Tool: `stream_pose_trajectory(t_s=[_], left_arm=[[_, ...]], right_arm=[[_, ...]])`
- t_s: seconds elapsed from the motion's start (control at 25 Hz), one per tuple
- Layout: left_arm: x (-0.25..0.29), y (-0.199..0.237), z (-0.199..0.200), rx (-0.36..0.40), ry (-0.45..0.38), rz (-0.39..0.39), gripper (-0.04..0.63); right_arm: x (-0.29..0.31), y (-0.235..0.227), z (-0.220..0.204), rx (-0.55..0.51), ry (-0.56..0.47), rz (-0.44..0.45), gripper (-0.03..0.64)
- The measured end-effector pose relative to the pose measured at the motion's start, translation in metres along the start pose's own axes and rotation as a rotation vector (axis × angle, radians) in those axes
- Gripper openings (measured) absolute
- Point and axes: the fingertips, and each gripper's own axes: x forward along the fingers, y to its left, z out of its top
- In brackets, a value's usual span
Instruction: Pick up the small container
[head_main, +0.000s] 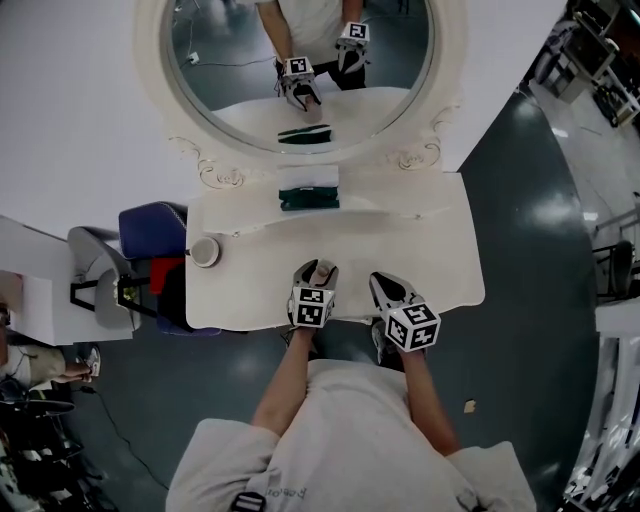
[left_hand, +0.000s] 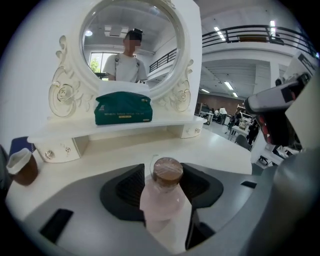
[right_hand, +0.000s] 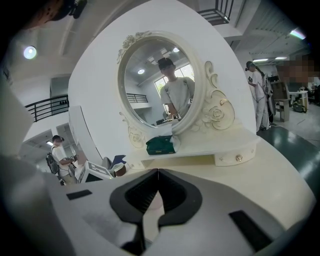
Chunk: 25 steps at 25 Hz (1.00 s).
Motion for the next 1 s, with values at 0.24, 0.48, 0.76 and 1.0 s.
stream_pose_trajectory(t_s=[0.24, 0.48, 0.76, 1.0], left_arm=[[-0.023, 0.003, 0.01, -0.039, -0.039, -0.003, 0.23], [-0.053, 0.013, 0.022, -0.09, -0.102, 0.028, 0.236], [-0.093, 0.031, 0.039, -0.183, -0.211, 0.098, 0.236], [-0.123, 0.038, 0.05, -0.177, -0.255, 0.148, 0.236]], right_arm=[[0.013, 0.004, -0.002, 0.008, 0.027, 0.044, 0.017], [0.026, 0.006, -0.005, 0.001, 0.048, 0.073, 0.017], [0.039, 0.013, -0.012, -0.037, 0.084, 0.115, 0.017], [0.041, 0.012, -0.008, -0.054, 0.072, 0.111, 0.017]])
